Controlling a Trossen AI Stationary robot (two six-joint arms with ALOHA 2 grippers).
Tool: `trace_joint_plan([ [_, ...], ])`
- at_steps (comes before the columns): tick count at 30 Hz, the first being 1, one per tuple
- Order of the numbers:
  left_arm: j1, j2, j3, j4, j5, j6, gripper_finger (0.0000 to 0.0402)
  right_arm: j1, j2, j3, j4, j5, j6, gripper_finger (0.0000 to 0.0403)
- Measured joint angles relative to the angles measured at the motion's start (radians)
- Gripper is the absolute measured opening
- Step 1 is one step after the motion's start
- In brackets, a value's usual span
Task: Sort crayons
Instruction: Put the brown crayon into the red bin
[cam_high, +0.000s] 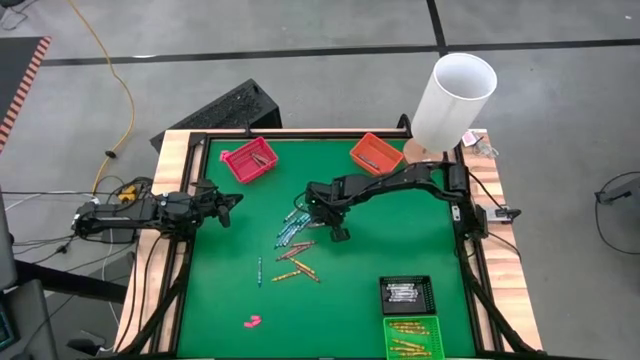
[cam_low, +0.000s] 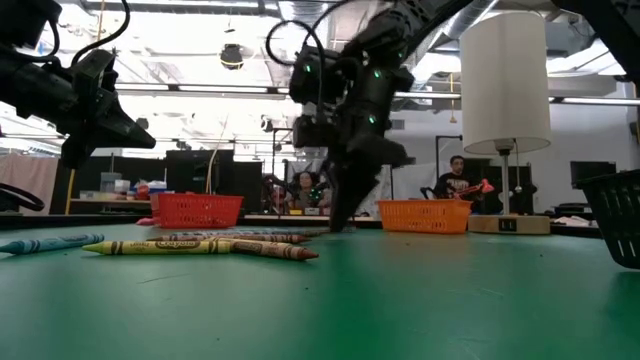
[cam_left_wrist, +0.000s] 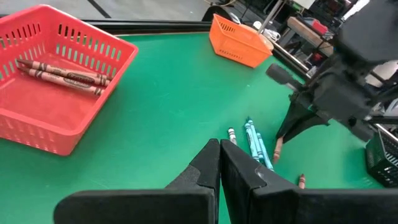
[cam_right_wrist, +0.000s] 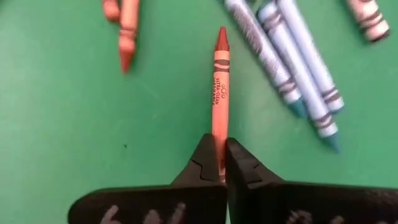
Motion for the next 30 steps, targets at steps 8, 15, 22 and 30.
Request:
trace_joint_plan([
  [8,0.0,0.0,0.0,0.0,0.0,0.0,0.0,-0.004,0.0,0.189,-0.122,0.0,-0.026,0.0003],
  [15,0.0,0.0,0.0,0.0,0.003,0.0,0.0,-0.063,-0.001,0.305,0.088,0.063,-0.016,0.0002],
  [22,0.0,0.0,0.0,0.0,0.006,0.0,0.0,-0.142,0.007,0.308,0.444,0.137,0.18,0.0002],
  [30,0.0,0.0,0.0,0.0,0.001,0.008,0.0,-0.161,0.088,0.308,0.689,0.181,0.313,0.0001],
])
